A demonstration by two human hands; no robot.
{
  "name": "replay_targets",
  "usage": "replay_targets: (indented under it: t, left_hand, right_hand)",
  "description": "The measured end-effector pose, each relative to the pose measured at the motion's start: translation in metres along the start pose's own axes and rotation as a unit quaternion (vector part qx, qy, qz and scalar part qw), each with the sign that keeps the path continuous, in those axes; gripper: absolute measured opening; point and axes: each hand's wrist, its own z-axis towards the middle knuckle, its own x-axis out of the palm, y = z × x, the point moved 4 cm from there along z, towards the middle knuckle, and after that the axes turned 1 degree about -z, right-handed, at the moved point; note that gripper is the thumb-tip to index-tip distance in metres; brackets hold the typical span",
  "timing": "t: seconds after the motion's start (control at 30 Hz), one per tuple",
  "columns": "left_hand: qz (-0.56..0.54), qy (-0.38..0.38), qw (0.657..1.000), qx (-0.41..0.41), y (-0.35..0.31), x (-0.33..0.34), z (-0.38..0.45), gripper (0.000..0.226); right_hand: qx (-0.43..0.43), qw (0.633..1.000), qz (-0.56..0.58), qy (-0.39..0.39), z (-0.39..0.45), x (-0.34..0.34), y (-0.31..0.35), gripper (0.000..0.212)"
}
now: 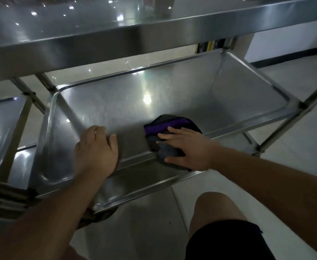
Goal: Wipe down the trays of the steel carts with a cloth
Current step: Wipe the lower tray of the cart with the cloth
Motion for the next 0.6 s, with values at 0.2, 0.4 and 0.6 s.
replay_targets:
  t: [0.2, 0.4, 0.6]
  left_hand:
    - [-0.012, 0.047, 0.998, 0.026, -0.046, 0.007, 0.021, 0.046]
    - [-0.05, 0.107, 0.983, 0.141, -0.155, 0.044, 0.009, 0.058]
    - [-0.024, 0.112, 0.985, 0.126, -0.167, 0.066, 0.004, 0.063]
  right_hand:
    - [0.108, 0.994, -0.006, -0.025, -0.046, -0.021, -0.081, 0.072]
    - [0.208, 0.977, -0.007, -0.046, -0.077, -0.03, -0.157, 0.075]
    - [0.335, 0.94, -0.019, -0.066, -0.097, -0.036, -0.25, 0.073]
